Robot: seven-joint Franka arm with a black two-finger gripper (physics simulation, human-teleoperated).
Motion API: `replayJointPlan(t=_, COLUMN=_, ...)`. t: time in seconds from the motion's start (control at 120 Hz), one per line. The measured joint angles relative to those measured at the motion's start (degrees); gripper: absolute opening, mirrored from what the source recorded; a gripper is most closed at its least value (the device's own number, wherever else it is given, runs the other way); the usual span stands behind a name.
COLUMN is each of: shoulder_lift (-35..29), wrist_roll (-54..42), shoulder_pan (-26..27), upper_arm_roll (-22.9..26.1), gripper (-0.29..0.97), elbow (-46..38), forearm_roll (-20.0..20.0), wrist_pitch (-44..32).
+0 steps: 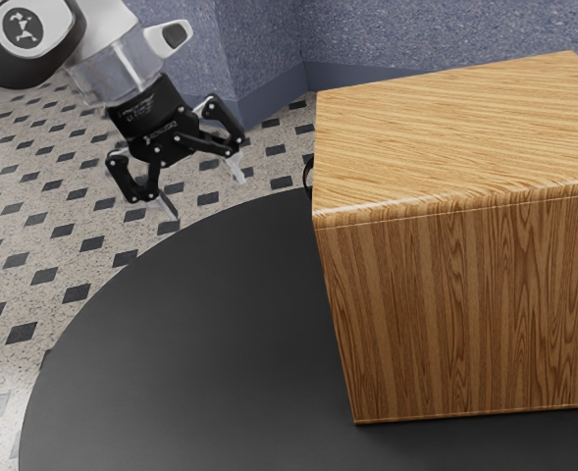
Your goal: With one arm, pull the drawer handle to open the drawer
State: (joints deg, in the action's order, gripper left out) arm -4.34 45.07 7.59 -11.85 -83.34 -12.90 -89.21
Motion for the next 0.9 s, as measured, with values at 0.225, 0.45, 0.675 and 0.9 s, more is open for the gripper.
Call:
replayJointPlan(t=0.225, shoulder_lift=0.7, wrist_roll=3.3, shoulder_pan=-0.8, upper_arm_roll=-0.6, gripper=0.68, elbow=0.0, forearm_roll=1.2, wrist_pitch=-1.5)
replayJointPlan(t=0.45, shoulder_lift=3.2, wrist_roll=1.8, shoulder_pan=-1.1, upper_arm_roll=-0.6, gripper=0.68, elbow=-0.5, forearm_roll=1.8, wrist_pitch=-6.6)
replayJointPlan(t=0.675, shoulder_lift=2.9, wrist_roll=0.1, shoulder_pan=-0.5, upper_arm_roll=-0.4, gripper=0.68, elbow=-1.4, forearm_roll=1.8, wrist_pitch=-9.0)
replayJointPlan(t=0.9, shoulder_lift=4.3, wrist_roll=-1.7, shoulder_pan=0.1, upper_arm_roll=-0.5, gripper=0.68, elbow=-0.9, forearm_roll=1.8, wrist_pitch=-10.2)
